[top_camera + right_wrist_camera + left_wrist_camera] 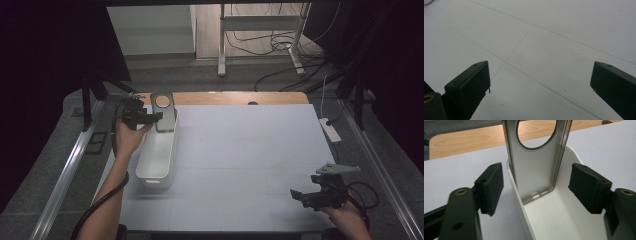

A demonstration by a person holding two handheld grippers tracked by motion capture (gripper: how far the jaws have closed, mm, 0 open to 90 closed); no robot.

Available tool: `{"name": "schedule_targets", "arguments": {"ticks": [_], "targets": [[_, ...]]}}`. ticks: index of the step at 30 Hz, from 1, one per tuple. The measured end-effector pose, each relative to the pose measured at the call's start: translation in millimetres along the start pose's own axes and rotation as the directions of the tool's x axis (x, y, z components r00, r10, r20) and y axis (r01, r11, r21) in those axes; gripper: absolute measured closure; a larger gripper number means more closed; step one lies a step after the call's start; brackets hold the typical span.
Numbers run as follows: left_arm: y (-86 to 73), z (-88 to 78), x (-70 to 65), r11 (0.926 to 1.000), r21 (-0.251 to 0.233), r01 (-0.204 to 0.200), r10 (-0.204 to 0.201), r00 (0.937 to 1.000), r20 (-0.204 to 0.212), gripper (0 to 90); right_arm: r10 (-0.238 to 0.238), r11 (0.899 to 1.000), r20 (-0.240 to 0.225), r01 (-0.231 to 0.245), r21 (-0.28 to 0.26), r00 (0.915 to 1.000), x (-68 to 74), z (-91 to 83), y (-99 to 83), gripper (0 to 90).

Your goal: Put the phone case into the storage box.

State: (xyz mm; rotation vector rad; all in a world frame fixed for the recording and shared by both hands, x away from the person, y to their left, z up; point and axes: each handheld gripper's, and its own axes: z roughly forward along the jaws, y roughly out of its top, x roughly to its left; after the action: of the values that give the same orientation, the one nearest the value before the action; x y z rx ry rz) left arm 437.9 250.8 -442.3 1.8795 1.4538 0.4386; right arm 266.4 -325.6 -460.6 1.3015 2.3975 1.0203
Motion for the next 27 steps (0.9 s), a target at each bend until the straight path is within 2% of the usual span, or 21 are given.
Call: {"name": "schedule_targets", "arguments": {"ticks": [5,8,13,17,22,27], "targets": [[-2.6,-0.1,0.3,1.0000,0.004,-0.002,0.002,0.9997,0.023,19.7,-0.001,1.000,0.000,0.001,0.000,1.0000,0.1,0.0,0.0,3.1],[-3.6,-0.8,-0.2,1.0000,0.001,-0.009,0.009,0.9985,0.053,16.2,-0.001,1.000,0.000,0.001,0.000,1.0000,0.1,0.1,0.0,3.1],[-4.7,-3.4,-2.6,0.9998,-0.002,-0.021,0.021,0.9977,0.064,11.3,-0.002,1.000,0.000,0.002,-0.001,1.0000,0.3,0.2,0.0,3.1],[-5.5,-5.6,-2.6,0.9997,-0.006,-0.025,0.026,0.9948,0.099,7.8,-0.003,1.000,0.000,0.003,0.000,1.0000,0.4,0.3,0.0,3.1],[-6.6,-5.1,-4.7,0.9992,0.007,-0.039,0.038,0.9944,0.099,4.3,-0.003,1.000,0.000,0.003,-0.001,1.0000,0.4,0.2,0.0,3.0],[-9.2,-4.7,-7.1,0.9990,-0.011,-0.044,0.045,0.9920,0.118,2.0,-0.002,1.000,0.001,0.002,-0.002,1.0000,0.6,0.0,0.0,3.0]]}}
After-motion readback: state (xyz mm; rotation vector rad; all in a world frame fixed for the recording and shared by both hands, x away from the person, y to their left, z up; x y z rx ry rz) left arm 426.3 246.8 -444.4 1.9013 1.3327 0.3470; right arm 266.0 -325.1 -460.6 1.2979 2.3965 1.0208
